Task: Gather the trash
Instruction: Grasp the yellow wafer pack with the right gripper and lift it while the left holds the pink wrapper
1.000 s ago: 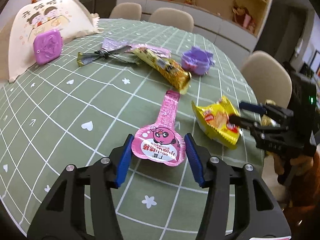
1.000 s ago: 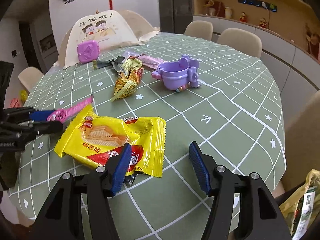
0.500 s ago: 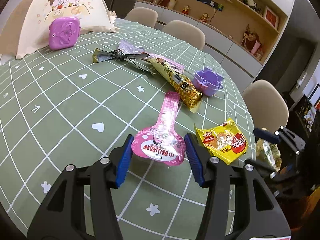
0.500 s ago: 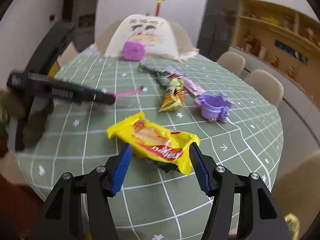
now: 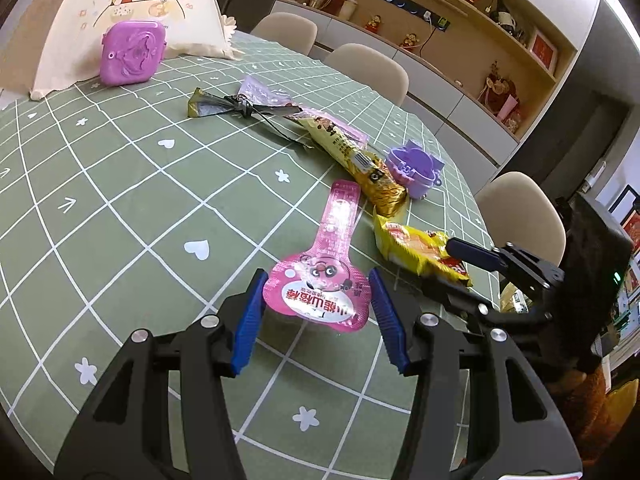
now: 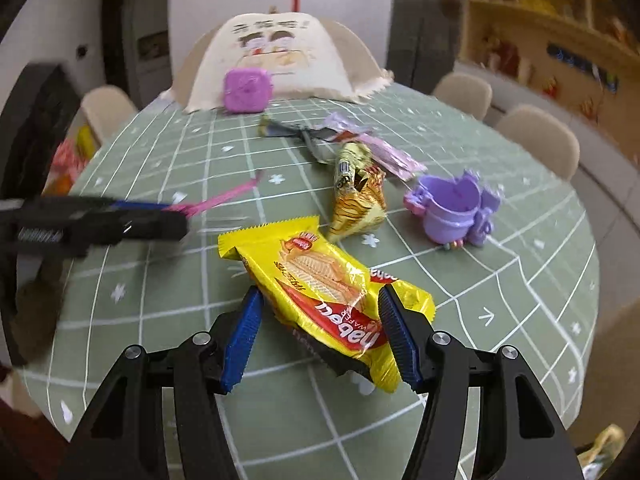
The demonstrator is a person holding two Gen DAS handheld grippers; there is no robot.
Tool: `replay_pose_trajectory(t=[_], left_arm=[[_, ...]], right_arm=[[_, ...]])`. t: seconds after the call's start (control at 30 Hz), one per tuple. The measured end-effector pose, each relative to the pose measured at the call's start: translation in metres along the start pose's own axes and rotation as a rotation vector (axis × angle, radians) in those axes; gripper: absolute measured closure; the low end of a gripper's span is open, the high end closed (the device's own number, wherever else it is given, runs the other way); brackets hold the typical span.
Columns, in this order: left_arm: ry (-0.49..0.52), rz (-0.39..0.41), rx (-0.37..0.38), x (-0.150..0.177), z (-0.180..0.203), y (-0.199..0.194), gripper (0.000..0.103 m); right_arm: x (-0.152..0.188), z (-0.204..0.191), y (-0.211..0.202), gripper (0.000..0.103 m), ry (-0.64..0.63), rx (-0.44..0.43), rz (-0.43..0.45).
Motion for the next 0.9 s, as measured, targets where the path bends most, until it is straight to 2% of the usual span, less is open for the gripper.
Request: replay_pose_trajectory(t=[0.07, 0.1, 0.13, 0.17, 0.23, 0.4, 0.5, 0.7, 0.9], left_arm=[[-0.005, 0.002, 0.008, 0.000, -0.001, 0.000, 0.054], [-0.007, 0.002, 0.011, 0.000, -0.001, 0.000, 0.054], [-0.008, 0.002, 0.014, 0.000, -0.001, 0.000, 0.054], [-0.009, 0.001, 0.016, 0.000, -0.001, 0.001, 0.054], [-0.009, -0.001, 0.017, 0.000, -0.001, 0.001, 0.054], [-0.007, -0.003, 0.012, 0.000, 0.001, 0.001, 0.054], [0.003, -0.006, -0.004, 0.000, 0.004, 0.001, 0.054], [0.066, 0.033, -0.065, -0.003, 0.019, -0.007, 0.068], [0.147, 0.068, -0.094, -0.010, 0.043, -0.011, 0.073]], right_arm=[[0.000, 0.006, 0.001, 0.048, 0.030, -0.007, 0.006], [0.000, 0.007, 0.000, 0.056, 0.036, -0.009, 0.011], [-0.001, 0.008, 0.000, 0.074, 0.038, -0.008, 0.010], [-0.002, 0.008, 0.001, 0.083, 0.033, 0.007, 0.001], [-0.005, 0.007, -0.002, 0.094, 0.025, 0.047, 0.024], [-0.011, 0.000, -0.032, 0.098, 0.018, 0.050, 0.123], [-0.013, 0.001, -0.044, 0.098, 0.023, 0.051, 0.142], [-0.003, 0.014, -0.068, 0.098, 0.050, 0.078, 0.174], [0.008, 0.025, -0.085, 0.098, 0.084, 0.084, 0.199]])
Point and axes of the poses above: each gripper's, at about its wrist camera, not at the fingertips, and y roughly the way its jaws point, z to its right, x to its underside, the point moved 3 cm from there along y, roughly the way its jaws point, and after that the axes turned 11 degrees about y, right-handed, at the moved point
